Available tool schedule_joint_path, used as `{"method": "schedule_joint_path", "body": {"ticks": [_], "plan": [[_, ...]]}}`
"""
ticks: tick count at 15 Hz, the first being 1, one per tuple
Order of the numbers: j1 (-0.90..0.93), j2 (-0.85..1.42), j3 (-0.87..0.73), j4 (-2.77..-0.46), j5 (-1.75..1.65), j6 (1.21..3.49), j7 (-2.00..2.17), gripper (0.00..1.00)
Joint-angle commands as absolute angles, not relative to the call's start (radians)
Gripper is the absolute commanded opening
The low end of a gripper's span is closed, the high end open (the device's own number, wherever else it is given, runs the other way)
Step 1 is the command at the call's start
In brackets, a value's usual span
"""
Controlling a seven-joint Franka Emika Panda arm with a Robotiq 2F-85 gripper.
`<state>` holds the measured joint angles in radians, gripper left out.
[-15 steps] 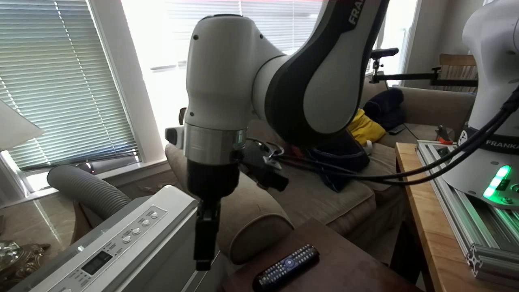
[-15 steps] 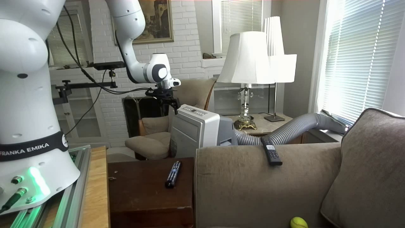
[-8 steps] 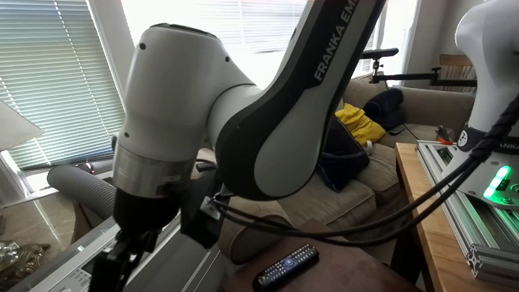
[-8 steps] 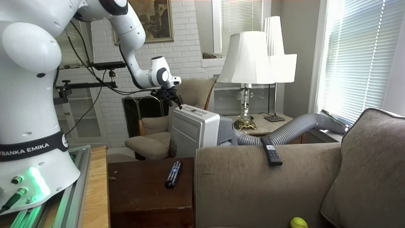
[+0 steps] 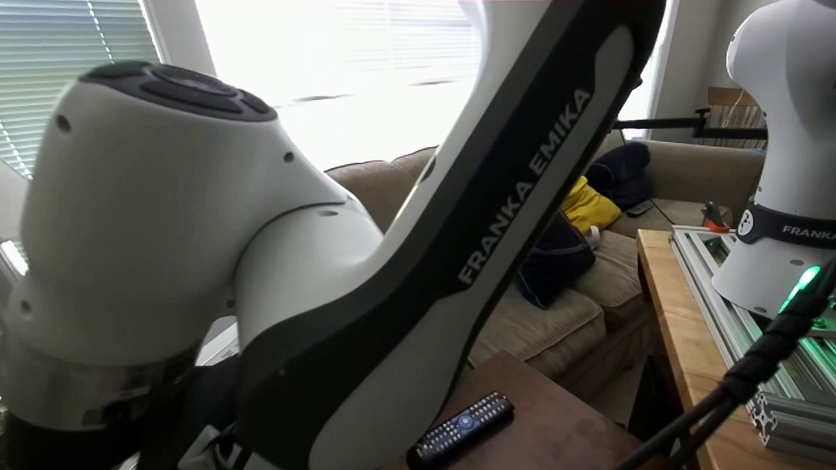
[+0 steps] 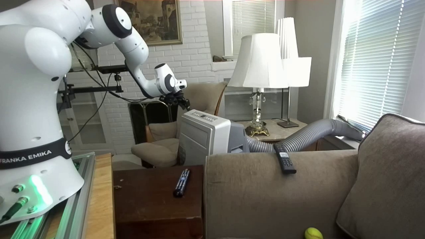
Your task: Remove the black remote from the table, put it on the armrest of the sofa, remove the bigger remote from the armrest and put it on the table
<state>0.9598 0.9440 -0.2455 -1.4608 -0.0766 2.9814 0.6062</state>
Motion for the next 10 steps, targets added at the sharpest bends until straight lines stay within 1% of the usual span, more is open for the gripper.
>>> {"method": "schedule_joint_path", "body": {"ticks": [1, 3, 4, 10], "plan": [[0.997, 1.097, -0.324, -1.233, -0.037, 2.969, 0.665, 0.19], [1.005, 1.152, -0.358, -1.141, -0.040, 2.946, 0.693, 0.05], [1.004, 1.179, -0.368, -1.101, -0.043, 2.935, 0.704, 0.01], [1.010, 1.352, -0.442, -0.872, -0.069, 2.859, 0.820, 0.00]]}}
